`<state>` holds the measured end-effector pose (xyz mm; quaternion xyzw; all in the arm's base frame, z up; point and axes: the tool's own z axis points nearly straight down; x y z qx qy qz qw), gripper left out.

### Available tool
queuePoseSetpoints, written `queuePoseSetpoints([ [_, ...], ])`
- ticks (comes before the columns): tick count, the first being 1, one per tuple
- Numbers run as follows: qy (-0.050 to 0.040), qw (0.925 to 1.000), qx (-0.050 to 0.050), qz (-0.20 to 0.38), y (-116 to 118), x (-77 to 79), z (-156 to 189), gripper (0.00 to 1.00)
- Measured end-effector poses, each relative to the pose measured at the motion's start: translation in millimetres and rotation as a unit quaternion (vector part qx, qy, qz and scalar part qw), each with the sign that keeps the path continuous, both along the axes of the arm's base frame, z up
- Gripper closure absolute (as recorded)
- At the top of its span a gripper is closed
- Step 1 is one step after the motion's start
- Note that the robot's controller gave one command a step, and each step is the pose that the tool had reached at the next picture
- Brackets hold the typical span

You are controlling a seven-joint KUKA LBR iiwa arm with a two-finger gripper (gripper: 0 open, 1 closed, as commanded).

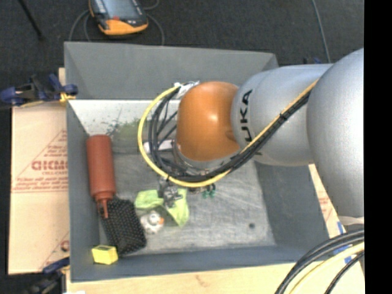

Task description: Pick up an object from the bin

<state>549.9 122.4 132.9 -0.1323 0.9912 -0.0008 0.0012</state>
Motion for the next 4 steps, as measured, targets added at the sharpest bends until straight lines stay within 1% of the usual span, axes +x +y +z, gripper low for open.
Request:
queuePoseSetpoints([
  [1,-0.0045,0.9969,0.001,0.078,-12,-19.9,4,1.00],
  [2,-0.0008,0.9997,0.002,0.026,0,36.1,52,1.00],
  [3,-0.0006,0.9997,0.002,0.026,0,36.1,52,1.00],
  [4,-0.0007,0.9995,0.001,0.032,14,33.0,110,1.00],
])
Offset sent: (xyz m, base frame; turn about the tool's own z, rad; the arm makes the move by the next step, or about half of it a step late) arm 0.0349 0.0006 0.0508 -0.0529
